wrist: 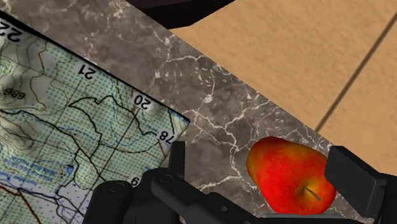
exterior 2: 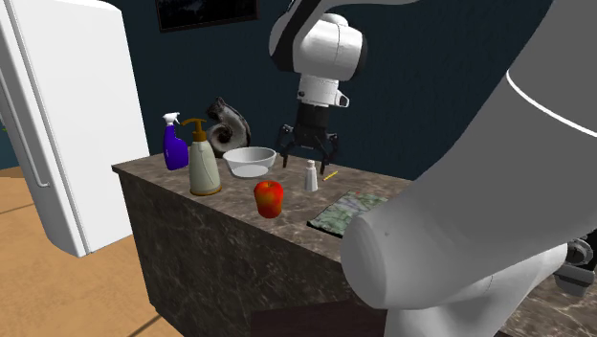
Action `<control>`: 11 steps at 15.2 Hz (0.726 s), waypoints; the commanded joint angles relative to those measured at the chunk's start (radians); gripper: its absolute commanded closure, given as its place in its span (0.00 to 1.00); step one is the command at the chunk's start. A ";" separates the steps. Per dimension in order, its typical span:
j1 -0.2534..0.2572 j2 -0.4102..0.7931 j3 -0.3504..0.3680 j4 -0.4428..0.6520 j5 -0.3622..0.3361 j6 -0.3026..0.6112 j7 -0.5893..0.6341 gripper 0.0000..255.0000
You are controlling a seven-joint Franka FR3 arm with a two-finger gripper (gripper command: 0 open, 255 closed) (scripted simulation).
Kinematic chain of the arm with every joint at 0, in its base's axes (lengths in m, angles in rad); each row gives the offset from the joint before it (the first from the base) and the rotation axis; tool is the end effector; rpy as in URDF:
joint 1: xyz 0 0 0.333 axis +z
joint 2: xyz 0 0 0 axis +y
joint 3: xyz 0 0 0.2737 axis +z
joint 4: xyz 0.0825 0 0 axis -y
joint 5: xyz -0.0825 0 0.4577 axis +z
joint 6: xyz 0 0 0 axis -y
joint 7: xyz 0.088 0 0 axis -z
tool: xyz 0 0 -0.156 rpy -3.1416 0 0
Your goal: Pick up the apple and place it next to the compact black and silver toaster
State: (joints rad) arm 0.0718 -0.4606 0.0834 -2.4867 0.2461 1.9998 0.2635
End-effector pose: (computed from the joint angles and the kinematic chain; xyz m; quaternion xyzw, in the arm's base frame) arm 0.4759 0.0961 0.3306 -0.9894 0.1109 0.0313 0.0880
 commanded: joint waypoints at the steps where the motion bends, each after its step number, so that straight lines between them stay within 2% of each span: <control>1: 0.015 0.056 0.014 0.006 0.039 0.074 0.015 0.00; 7: 0.058 0.242 0.051 0.064 0.147 0.270 0.038 0.00; 11: 0.069 0.291 0.062 0.060 0.169 0.332 0.034 0.00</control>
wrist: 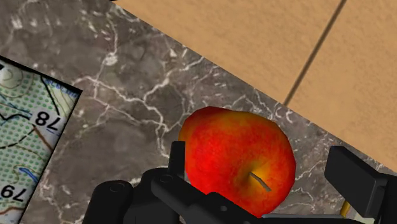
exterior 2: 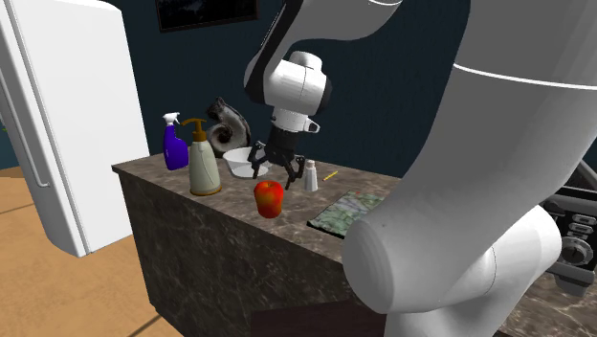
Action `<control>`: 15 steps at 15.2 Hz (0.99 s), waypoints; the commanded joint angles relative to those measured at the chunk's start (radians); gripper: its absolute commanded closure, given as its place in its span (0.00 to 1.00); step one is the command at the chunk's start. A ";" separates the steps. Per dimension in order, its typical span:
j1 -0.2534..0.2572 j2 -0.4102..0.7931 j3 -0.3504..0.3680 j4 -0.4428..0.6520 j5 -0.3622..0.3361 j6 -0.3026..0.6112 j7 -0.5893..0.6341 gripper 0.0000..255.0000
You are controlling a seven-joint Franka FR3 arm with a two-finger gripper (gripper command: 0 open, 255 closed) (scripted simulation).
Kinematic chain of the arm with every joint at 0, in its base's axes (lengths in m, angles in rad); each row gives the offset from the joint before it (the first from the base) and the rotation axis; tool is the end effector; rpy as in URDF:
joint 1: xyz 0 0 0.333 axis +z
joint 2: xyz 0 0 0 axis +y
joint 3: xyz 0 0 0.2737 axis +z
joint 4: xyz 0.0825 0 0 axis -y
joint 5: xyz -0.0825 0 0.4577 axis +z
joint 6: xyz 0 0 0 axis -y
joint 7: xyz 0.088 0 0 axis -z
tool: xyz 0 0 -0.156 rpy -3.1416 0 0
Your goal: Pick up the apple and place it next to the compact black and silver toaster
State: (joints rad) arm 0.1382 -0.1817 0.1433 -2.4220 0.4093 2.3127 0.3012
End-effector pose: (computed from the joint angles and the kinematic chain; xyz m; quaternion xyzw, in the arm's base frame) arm 0.5170 0.1690 0.2506 -0.9789 0.1423 0.0059 0.1464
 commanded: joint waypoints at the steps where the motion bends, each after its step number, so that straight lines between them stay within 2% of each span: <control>1: 0.005 0.022 0.005 -0.009 0.010 0.033 -0.006 0.00; 5: 0.013 0.059 0.013 -0.021 0.024 0.084 -0.013 0.00; 12: 0.013 0.059 0.013 -0.021 0.024 0.083 -0.013 0.00; 13: 0.013 0.059 0.013 -0.021 0.024 0.083 -0.013 1.00; 15: 0.013 0.058 0.013 -0.021 0.024 0.083 -0.013 1.00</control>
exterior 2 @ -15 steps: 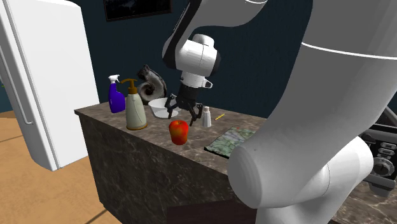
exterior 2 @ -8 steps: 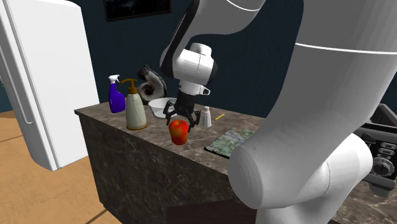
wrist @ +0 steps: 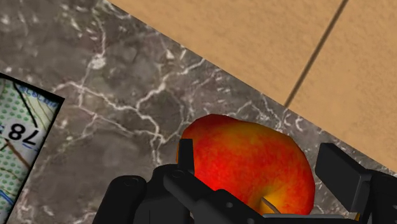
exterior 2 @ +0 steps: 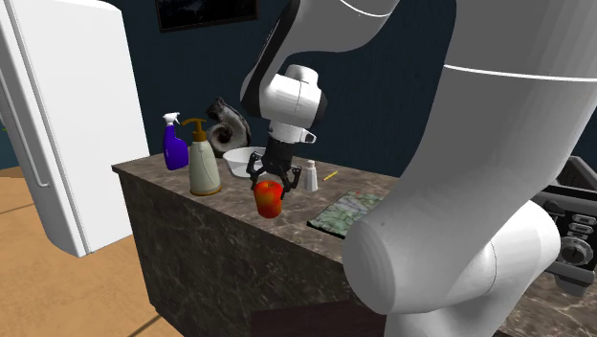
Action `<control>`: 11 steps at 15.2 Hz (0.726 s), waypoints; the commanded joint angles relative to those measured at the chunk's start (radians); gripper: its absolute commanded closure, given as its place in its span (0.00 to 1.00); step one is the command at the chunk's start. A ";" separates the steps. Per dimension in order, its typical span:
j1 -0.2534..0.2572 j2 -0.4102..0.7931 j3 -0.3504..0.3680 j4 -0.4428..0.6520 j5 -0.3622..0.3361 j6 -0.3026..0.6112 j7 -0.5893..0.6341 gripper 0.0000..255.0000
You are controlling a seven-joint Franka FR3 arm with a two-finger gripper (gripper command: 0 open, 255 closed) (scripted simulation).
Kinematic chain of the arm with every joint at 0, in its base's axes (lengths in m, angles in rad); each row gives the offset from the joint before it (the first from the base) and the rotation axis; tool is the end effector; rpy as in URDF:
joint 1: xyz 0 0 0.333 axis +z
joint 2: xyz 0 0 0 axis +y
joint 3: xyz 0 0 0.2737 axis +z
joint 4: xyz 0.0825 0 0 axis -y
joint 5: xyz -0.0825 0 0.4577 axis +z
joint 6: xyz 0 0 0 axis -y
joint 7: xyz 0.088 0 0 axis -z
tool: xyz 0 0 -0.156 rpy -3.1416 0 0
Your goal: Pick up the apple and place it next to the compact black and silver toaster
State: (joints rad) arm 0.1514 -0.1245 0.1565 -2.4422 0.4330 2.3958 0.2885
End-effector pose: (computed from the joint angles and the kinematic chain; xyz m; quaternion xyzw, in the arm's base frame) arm 0.5122 0.1780 0.2174 -0.9787 0.1428 0.0046 0.1474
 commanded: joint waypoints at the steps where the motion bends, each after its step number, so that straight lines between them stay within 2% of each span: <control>1: 0.000 0.001 0.000 -0.001 0.000 0.000 0.000 1.00; 7: 0.000 0.001 0.000 -0.001 0.000 0.001 0.000 1.00; 11: -0.005 -0.034 -0.002 0.021 -0.016 -0.054 0.021 1.00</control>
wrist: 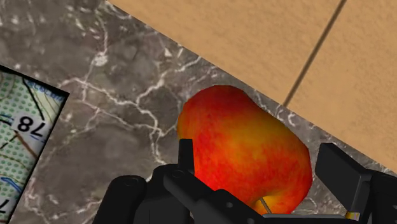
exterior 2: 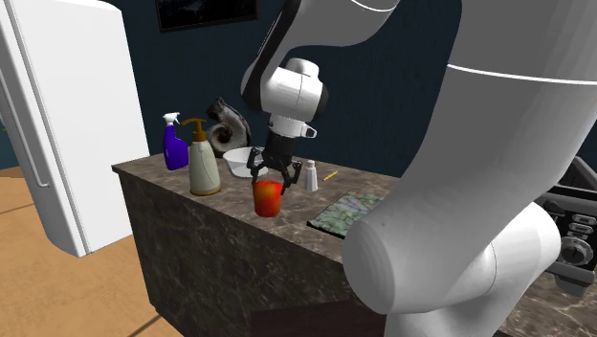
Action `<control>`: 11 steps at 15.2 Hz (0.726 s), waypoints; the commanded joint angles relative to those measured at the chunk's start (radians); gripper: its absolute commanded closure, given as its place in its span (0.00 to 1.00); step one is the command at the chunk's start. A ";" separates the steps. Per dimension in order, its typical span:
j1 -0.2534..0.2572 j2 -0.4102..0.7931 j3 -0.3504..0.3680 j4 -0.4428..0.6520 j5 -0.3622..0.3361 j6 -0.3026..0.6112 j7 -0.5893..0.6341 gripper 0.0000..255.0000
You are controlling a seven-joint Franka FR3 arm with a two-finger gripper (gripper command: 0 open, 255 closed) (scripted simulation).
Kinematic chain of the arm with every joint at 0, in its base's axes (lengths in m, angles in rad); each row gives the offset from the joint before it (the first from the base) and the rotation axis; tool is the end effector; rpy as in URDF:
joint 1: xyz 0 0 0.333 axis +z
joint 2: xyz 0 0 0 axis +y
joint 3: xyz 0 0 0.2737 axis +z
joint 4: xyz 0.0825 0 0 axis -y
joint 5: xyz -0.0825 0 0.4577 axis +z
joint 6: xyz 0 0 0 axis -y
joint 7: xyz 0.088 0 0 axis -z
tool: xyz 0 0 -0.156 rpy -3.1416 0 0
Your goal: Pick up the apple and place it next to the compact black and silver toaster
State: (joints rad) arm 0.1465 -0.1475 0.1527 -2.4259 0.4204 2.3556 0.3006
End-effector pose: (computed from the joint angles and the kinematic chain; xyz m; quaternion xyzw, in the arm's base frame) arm 0.5161 0.1765 0.2341 -0.9787 0.1428 0.0051 0.1472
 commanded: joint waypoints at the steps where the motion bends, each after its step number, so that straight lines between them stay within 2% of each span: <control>1: -0.001 -0.019 0.001 0.010 -0.008 -0.028 0.014 1.00; 11: -0.010 -0.088 -0.006 0.082 -0.040 -0.164 0.060 1.00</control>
State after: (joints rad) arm 0.1387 -0.2296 0.1493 -2.3547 0.3844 2.2087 0.3578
